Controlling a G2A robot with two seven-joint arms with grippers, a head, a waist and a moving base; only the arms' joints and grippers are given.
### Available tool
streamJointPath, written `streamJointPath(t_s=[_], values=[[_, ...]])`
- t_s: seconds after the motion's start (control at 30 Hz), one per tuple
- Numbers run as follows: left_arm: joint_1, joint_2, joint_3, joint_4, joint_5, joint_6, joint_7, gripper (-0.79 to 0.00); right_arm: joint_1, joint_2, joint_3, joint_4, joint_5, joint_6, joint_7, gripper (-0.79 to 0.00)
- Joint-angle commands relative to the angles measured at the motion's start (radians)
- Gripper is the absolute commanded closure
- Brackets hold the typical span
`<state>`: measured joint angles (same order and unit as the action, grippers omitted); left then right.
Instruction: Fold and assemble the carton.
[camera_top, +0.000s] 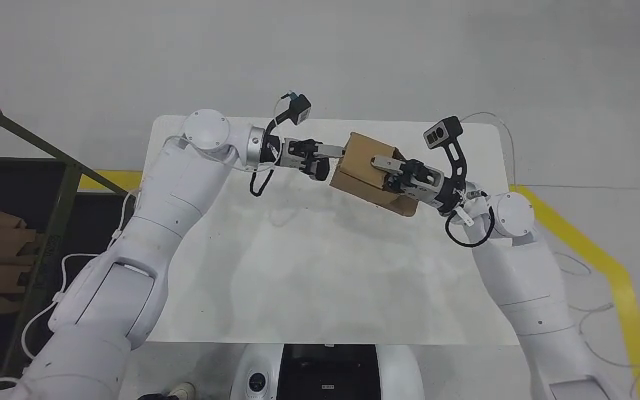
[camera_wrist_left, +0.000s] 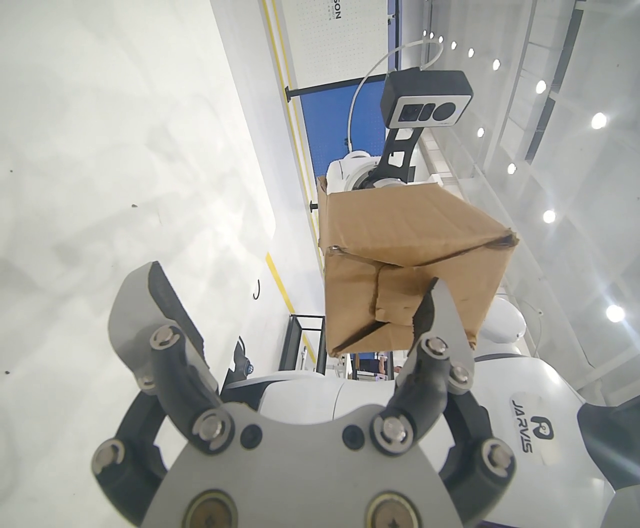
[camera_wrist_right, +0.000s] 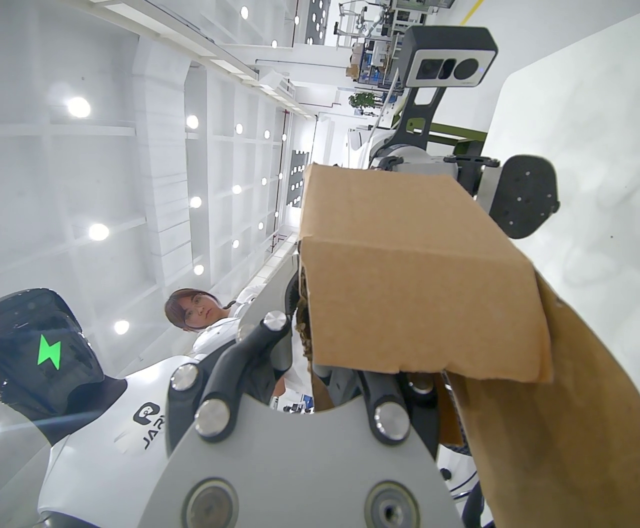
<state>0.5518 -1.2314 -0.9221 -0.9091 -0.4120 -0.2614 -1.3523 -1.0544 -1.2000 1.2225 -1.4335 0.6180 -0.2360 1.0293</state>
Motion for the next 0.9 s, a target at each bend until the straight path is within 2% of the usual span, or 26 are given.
streamJointPath(t_s=[0.0,0.7,0.87], values=[[0.001,0.001,-0.003,0.004,0.002,-0.006,0.001,-0.785,0.001,0.001,0.001,0.003,-0.013,0.003,-0.003,0.000],[0.001,0.001,-0.004,0.005,0.001,-0.007,0.002,-0.785,0.000,0.002,0.001,0.002,-0.023,0.004,-0.010,0.000],[0.034,0.007,-0.010,-0.052,0.026,0.016,0.051,-0.785,-0.016,0.002,-0.001,-0.023,-0.046,0.010,-0.048,0.000]])
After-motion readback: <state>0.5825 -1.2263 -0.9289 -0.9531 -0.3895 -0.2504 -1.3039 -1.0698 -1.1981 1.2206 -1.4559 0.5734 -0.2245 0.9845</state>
